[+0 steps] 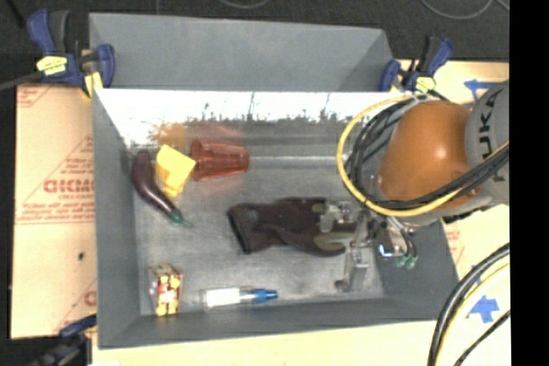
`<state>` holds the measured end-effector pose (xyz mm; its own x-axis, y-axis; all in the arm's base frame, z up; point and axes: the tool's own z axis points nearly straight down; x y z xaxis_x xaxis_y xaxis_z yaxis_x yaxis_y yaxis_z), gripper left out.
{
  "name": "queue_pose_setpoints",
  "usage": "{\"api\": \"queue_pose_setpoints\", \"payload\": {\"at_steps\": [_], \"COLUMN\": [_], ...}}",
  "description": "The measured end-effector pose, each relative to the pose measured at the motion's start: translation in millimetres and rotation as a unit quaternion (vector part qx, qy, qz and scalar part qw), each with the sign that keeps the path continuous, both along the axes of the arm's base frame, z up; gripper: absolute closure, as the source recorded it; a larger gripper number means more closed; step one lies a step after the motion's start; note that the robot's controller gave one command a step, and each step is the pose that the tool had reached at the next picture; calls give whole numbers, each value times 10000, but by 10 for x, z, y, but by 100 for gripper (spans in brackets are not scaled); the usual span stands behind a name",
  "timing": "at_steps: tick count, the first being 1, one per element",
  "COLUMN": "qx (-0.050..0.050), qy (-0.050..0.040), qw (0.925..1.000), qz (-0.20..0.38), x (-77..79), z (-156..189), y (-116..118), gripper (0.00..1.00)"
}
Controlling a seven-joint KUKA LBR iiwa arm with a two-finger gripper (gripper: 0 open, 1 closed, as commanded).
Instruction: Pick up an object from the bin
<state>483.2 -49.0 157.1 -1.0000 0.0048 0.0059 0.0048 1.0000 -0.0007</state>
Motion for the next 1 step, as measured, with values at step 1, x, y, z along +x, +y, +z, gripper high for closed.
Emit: {"api": "queue_pose_setpoints", "payload": {"at_steps": [1], "qx": [-4], "qy": [-43], "qw": [10000], "qz": [12], "x": [18], "z": [43], "y": [2], "gripper": [0]}}
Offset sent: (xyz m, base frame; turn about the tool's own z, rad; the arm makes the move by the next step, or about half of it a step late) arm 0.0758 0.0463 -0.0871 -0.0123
